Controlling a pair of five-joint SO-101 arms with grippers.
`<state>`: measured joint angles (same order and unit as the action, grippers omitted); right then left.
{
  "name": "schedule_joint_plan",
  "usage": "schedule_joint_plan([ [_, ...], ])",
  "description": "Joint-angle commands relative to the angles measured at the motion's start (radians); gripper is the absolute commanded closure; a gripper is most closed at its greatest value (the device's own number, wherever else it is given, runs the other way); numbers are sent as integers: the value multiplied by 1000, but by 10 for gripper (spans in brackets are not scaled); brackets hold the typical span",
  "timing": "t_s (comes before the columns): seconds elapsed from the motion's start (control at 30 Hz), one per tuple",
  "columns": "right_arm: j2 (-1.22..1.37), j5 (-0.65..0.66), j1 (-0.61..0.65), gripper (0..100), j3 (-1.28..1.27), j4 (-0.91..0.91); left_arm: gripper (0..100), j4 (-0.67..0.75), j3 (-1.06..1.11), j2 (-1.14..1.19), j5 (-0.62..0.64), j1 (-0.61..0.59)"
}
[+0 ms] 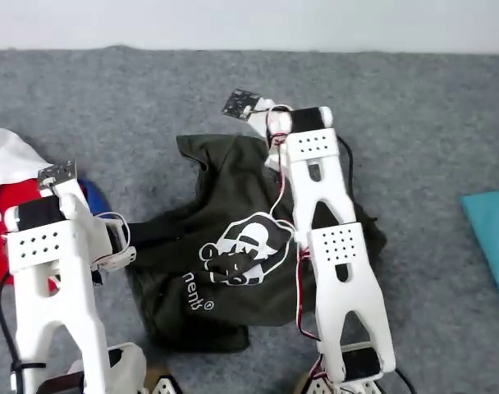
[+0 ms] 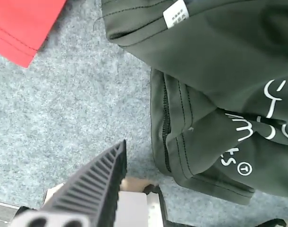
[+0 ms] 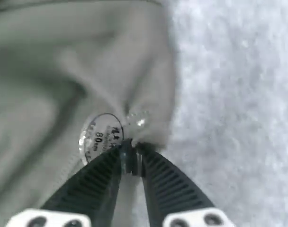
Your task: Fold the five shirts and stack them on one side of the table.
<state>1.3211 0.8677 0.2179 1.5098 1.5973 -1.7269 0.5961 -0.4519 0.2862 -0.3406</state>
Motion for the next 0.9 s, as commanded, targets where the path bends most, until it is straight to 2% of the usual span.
schedule_joint_plan([
  [0.0,-22,-3,-67,989,17,-18,380,-31,-4,-31,-6,-5],
  [0.37,-21,-3,-289,989,17,-67,380,-31,-4,-31,-6,-5],
  [0.53,-31,-3,-257,981,64,39,380,-31,-4,-31,-6,-5],
  [0.6,-35,-6,-216,935,106,102,380,-31,-4,-31,-6,-5],
  [0.7,-39,-14,-154,794,169,202,380,-31,-4,-31,-6,-5],
  [0.8,-56,-98,-128,667,160,206,380,-31,-4,-31,-6,-5],
  [0.87,-82,-138,-128,641,95,206,380,-31,-4,-31,-6,-5],
])
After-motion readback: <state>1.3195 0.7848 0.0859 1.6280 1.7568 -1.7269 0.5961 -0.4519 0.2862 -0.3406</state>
